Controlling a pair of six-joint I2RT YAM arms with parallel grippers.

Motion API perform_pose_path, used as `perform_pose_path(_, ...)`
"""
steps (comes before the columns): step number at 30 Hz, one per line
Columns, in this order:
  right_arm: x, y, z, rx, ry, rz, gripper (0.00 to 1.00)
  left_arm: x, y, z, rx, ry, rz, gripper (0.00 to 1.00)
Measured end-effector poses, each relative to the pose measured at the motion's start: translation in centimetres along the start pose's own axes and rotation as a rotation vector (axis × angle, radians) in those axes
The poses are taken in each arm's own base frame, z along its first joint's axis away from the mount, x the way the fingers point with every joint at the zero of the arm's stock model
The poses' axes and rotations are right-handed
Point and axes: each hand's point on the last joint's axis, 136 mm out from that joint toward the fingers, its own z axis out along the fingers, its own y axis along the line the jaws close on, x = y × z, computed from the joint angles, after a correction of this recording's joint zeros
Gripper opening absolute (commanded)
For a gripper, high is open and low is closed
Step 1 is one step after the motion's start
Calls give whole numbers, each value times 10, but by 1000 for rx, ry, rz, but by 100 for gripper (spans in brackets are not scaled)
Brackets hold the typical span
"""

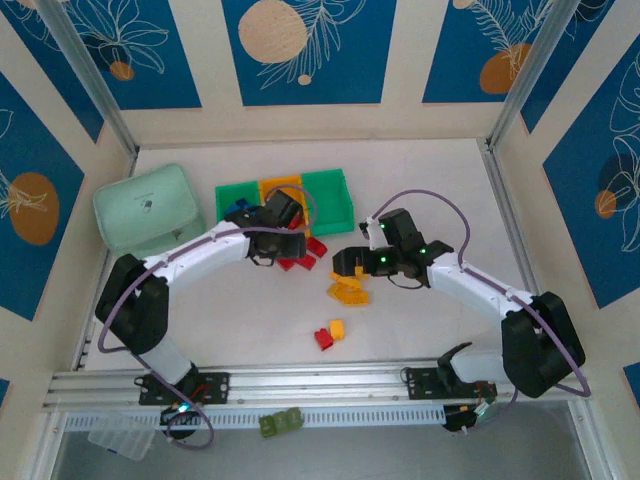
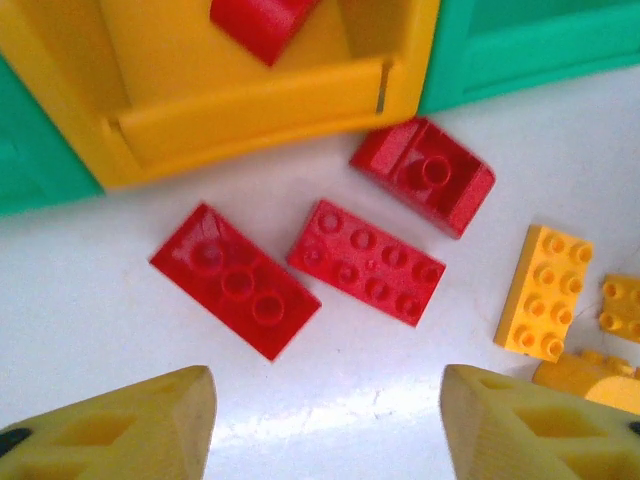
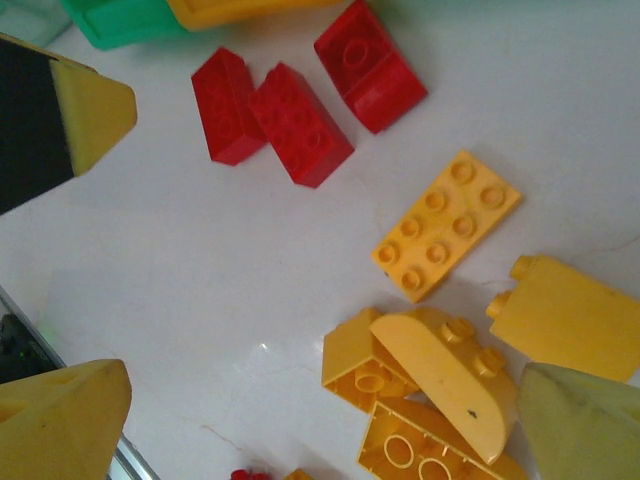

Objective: Sort the legos into containers by color
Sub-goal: Pick up the lego from the center of the table.

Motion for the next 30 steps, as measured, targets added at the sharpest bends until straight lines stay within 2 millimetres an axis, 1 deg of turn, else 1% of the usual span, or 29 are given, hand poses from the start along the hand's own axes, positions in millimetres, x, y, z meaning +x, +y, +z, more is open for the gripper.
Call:
perform_pose_path(3, 6, 0, 3, -2, 15, -5, 99, 14, -3, 7, -4, 11, -52, 71)
perform_pose_path(7, 2, 3, 4, -8, -3, -17, 99, 28, -1, 16, -19, 23, -125, 72)
perform_pose_path(10, 0, 3, 3, -10, -11, -21, 99, 28, -2, 23, -20, 19, -167, 72)
perform_pose_path(12, -1, 2, 3, -10, -18, -23, 99, 29, -1, 31, -29, 22, -183, 72)
perform_pose_path(14, -3, 1, 2, -9, -22, -21, 99, 31, 0, 38, -46, 33, -192, 74)
perform_pose_path(18, -2, -4, 3, -3, -26, -13, 99, 36, 5, 51, -86, 51, -199, 75)
perform_pose_path(24, -1, -11, 3, 6, -27, 2, 99, 31, 12, 59, -147, 33, -192, 75)
perform_pose_path(30, -4, -13, 2, 8, -40, 6, 99, 20, 14, 67, -195, 9, -185, 75)
